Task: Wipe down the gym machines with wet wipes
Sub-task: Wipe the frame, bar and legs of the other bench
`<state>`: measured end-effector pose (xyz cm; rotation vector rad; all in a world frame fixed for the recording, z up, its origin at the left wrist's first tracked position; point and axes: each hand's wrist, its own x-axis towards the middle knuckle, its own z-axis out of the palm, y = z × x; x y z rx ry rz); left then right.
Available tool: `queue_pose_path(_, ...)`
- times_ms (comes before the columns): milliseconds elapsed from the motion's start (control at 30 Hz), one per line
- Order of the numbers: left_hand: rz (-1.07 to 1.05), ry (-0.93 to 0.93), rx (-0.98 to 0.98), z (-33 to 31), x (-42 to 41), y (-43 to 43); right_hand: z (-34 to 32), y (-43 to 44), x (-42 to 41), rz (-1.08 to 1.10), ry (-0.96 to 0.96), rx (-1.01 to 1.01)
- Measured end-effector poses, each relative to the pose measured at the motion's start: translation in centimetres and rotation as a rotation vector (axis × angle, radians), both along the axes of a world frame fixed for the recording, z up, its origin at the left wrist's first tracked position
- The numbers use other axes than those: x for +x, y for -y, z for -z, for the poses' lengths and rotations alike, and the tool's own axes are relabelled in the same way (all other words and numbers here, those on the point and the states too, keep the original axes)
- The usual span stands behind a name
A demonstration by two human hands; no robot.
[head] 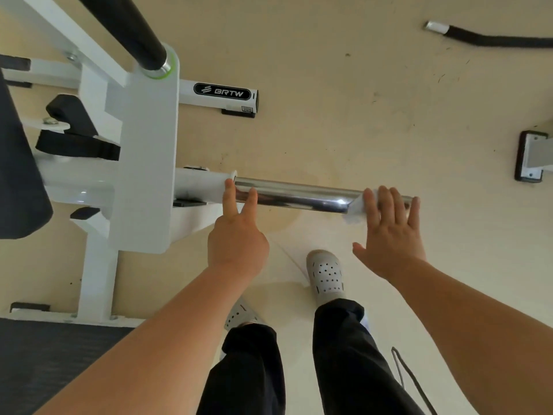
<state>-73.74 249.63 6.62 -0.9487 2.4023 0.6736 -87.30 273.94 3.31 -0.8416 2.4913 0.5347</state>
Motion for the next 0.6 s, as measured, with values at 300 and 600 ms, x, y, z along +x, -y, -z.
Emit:
queue_pose_path(300,0.175,-0.069,-0.106,0.7,1.0,1.3,1.1,9.0,3.1,-0.044,0.018,-0.188)
queue_pose_path(600,0.079,-0.208,-0.194,2.9,2.0,-0.9,2.8,9.3,3.3,-0.333,-0.075,-0.357)
